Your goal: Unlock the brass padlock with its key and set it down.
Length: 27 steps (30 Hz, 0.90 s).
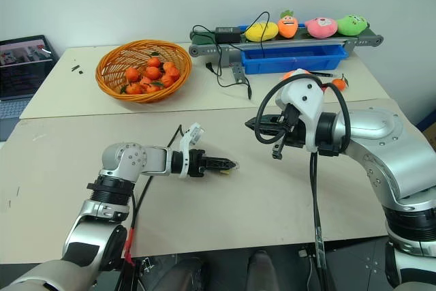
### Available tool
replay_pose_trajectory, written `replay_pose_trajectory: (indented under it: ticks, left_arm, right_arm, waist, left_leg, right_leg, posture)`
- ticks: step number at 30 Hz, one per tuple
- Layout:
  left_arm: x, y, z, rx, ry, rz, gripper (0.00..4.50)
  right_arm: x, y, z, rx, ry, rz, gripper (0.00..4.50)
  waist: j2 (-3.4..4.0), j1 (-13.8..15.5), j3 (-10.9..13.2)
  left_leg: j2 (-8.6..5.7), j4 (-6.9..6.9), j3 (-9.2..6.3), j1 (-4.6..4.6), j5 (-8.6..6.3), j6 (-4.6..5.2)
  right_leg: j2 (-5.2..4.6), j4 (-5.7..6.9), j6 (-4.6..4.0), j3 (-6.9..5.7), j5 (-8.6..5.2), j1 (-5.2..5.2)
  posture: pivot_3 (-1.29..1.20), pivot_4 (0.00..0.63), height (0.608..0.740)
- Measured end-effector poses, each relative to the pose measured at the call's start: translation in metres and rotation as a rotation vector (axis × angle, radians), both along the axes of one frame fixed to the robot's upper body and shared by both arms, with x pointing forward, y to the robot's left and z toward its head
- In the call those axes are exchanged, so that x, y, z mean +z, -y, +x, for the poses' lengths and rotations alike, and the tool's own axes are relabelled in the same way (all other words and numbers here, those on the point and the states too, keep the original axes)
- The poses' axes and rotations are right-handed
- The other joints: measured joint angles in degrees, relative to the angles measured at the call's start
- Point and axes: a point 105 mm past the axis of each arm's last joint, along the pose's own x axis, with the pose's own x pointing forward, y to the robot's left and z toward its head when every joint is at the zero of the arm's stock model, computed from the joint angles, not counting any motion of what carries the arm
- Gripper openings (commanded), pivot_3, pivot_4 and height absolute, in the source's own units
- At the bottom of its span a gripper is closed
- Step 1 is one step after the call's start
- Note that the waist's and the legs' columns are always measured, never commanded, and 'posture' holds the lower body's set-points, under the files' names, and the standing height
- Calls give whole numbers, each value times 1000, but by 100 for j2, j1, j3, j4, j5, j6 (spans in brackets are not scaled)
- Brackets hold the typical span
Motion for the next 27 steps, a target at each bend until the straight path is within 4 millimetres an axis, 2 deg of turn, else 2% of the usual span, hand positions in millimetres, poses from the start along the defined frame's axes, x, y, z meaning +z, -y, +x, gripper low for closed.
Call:
replay_pose_trajectory:
  ticks: [2, 5, 8, 13, 17, 20, 22, 27]
  left_arm:
    - [2, -7, 2, 10, 16, 16, 4488]
    - [3, -31, 8, 62, 41, 75, 4488]
    - [5, -46, 11, 87, 74, 125, 4488]
    - [15, -62, 15, 85, 192, 177, 4488]
    - [42, -57, 3, -62, 491, 158, 4488]
    - [58, -58, 5, -124, 757, 269, 4488]
    - [61, -65, 5, -143, 831, 308, 4488]
    - [66, -79, -11, -302, 978, 377, 4488]
  right_arm:
    - [0, 0, 0, -2, -1, 0, 0]
    - [0, 1, 1, -6, -1, -1, 0]
    - [0, 1, 1, -6, 2, -3, 0]
    - [-1, 1, 2, -3, 1, -1, 0]
    - [-1, 0, 2, -1, 0, 0, 0]
    - [-10, 7, -2, 0, -36, -36, 0]
    - [-14, 10, -3, -1, -57, -51, 0]
    - [-35, 31, -7, -36, -137, -134, 0]
  waist:
    - [0, -16, 0]
    - [0, -29, 0]
    - [0, 1, 0]
    - [0, 8, 0]
    - [0, 5, 0]
    - [0, 32, 0]
    - [0, 50, 0]
    - [0, 44, 1]
  left_leg:
    - [3, 0, 5, 4, 0, 0]
    - [10, -2, 16, 15, 0, 0]
    - [8, -1, 17, 13, 0, 1]
    - [8, -4, 17, 5, -1, 1]
    - [8, -9, 17, -7, -5, 7]
    - [6, -16, 17, -8, -6, 9]
    - [5, -16, 19, -10, -8, 13]
    - [6, -18, 24, -9, -12, 20]
  right_leg:
    - [3, 0, 0, 5, 0, 0]
    - [10, 2, 0, 18, 0, -1]
    - [9, 1, 0, 19, 0, 0]
    - [9, 2, 0, 18, 0, -6]
    - [6, 0, 0, 18, 2, -12]
    - [5, -11, 1, 16, 2, -10]
    - [4, -13, 1, 16, 1, -11]
    - [5, -16, 1, 15, 1, -11]
  posture:
    - [0, 150, 737]
    - [0, 150, 737]
    - [0, 150, 737]
    - [0, 150, 737]
    - [0, 150, 737]
    - [0, 150, 737]
    - [0, 150, 737]
    - [0, 150, 737]
